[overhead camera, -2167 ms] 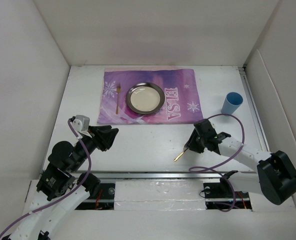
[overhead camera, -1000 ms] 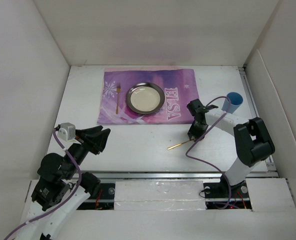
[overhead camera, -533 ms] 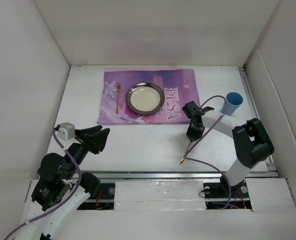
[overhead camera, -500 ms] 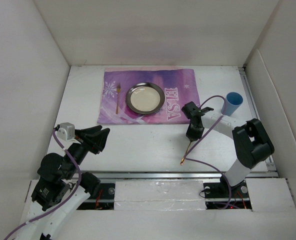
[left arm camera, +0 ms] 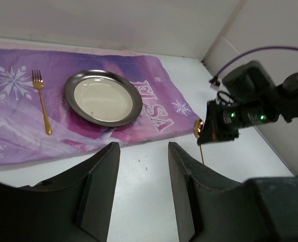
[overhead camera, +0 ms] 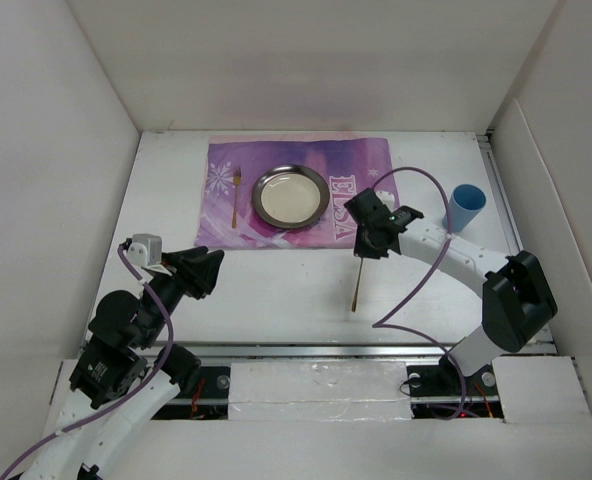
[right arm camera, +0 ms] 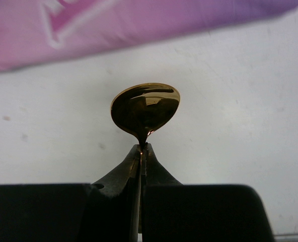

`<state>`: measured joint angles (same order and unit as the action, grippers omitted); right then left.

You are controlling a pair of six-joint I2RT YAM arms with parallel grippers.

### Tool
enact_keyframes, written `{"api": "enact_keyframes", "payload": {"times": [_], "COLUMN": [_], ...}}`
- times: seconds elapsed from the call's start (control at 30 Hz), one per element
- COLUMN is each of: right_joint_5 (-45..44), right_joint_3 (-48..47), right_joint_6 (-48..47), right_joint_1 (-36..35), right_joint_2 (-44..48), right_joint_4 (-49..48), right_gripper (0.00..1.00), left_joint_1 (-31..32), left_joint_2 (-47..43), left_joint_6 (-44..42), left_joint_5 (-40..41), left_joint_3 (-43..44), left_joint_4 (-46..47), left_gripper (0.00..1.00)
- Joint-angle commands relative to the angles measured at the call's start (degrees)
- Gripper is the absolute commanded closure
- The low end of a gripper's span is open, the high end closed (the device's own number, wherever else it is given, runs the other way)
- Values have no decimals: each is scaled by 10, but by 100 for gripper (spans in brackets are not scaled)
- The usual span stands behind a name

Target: Set the dinner table for one person

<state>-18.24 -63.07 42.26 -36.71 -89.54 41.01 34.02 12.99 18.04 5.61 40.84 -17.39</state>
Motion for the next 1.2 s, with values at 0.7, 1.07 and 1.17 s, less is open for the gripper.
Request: {"api": "enact_keyframes", "payload": {"times": [0.7,1.07,1.17], "right_joint_5": [156,205,246], "right_joint_3": [-682,-744,-738], "right_joint_6": [-331,-320,-303], "right_joint_1": [158,183,188], "right_joint_2": [-450,-508,-509], "right_joint_4": [102,92,68], "right_gripper": [100,100,100], "left_joint_1": [-1,-26,-26], "left_joint_2": [85,104,107], "left_joint_6": [7,3,4], "left_joint_5": [47,27,29], "left_joint_3": [0,-1,-1], "left_joint_4": [18,21,18], "left_gripper": [60,59,60]}}
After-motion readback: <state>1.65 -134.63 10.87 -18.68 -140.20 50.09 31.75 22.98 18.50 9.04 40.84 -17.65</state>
